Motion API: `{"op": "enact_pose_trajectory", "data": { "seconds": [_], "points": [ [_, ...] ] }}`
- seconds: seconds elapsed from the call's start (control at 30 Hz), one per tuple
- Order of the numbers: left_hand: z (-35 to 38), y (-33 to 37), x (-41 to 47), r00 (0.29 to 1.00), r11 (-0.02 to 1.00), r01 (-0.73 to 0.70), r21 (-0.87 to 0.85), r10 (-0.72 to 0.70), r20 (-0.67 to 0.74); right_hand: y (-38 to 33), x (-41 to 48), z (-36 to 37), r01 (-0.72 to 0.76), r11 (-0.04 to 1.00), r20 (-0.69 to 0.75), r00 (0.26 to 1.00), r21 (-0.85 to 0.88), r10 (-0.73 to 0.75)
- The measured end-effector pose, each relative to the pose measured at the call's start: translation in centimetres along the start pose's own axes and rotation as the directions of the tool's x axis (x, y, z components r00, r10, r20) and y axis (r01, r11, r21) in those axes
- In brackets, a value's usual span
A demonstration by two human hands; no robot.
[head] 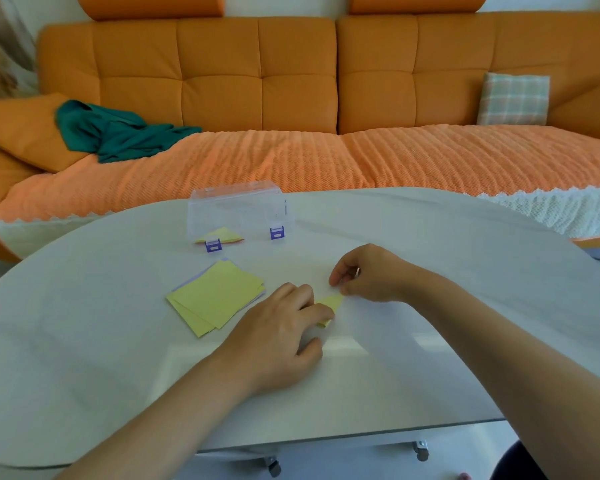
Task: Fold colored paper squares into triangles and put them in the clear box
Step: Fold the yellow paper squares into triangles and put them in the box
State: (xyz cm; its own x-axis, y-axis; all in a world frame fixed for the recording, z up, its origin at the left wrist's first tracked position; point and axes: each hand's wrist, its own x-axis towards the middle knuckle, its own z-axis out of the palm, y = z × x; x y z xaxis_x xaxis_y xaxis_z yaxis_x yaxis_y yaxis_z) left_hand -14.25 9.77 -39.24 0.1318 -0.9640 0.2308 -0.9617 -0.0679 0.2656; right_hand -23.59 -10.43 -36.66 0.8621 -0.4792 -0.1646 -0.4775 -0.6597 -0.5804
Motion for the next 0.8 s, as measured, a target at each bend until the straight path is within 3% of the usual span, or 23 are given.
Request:
{"op": "enact_pose_trajectory", "data": {
  "seconds": [0.33, 0.8],
  "points": [
    [0.1, 0.3, 0.2, 0.999, 0.999, 0.046, -0.021, -0.046, -0.013, 0.4, -0.9, 0.7, -0.013, 0.997, -0.035, 0.999, 0.074, 0.016],
    [0.0, 0.0, -2.4, 0.998, 0.989, 0.057, -0.137, -0.053, 0.035, -0.6, -1.0, 0.8, -0.047, 0.999, 0.020, 0.999, -0.004, 0.047]
  ]
}}
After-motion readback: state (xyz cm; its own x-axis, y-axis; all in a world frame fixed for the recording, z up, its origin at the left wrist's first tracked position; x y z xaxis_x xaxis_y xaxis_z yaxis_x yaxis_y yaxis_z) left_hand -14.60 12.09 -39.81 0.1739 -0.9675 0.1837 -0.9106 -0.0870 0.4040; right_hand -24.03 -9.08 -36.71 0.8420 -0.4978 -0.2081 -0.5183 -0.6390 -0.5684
